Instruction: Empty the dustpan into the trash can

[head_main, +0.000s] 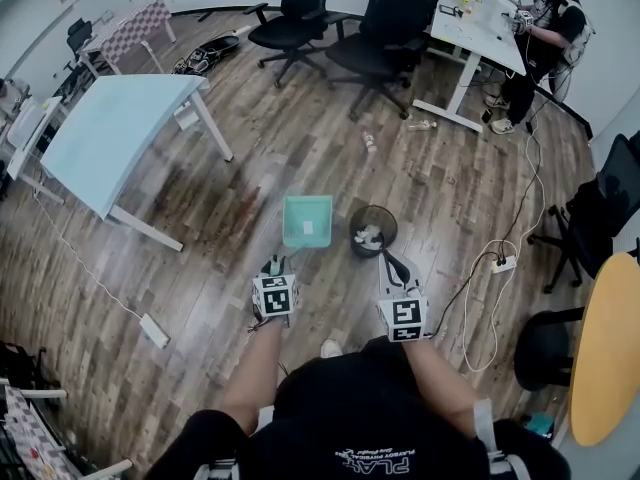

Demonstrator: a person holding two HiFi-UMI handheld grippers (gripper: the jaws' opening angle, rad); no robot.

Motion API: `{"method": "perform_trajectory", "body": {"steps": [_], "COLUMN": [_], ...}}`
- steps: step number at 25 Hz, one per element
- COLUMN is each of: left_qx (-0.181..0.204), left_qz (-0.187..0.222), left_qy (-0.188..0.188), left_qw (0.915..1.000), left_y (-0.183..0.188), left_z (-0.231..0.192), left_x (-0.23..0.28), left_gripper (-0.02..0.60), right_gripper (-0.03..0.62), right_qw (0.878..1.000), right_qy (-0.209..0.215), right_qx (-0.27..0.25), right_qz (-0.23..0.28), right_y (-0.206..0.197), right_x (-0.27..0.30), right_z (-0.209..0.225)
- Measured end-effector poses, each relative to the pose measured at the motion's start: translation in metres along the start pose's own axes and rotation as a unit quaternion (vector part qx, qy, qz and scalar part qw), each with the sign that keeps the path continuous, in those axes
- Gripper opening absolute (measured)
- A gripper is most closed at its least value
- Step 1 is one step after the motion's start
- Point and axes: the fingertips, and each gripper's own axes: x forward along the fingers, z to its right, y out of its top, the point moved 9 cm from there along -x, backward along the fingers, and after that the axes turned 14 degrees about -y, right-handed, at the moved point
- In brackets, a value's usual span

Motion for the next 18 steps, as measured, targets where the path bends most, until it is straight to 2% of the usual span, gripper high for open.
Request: {"method": "perform_trajectory", "body": {"steps": [6,18], "left_qx": [-0.006,-0.029], "left_qz": [-0.037,-0.112], "left_qy": [-0.001,-0.003], "left_qw": [0.9993,0.9932], "left_y": [-0.008,-0.050], "left_z": [0.002,0.022], "left_x": [0.031,0.124], "left_gripper": [0.097,0.097], "right_gripper": [0.023,0.023], "right_qw": [1.000,0.995], "right_qy": [0.020,0.067], "right_qx": [0.004,-0.027], "right_qz": [-0.011,-0.067], "right_y": [-0.005,-0.063], "right_x": [0.028,0.063], "right_z": [0.005,0.025]}}
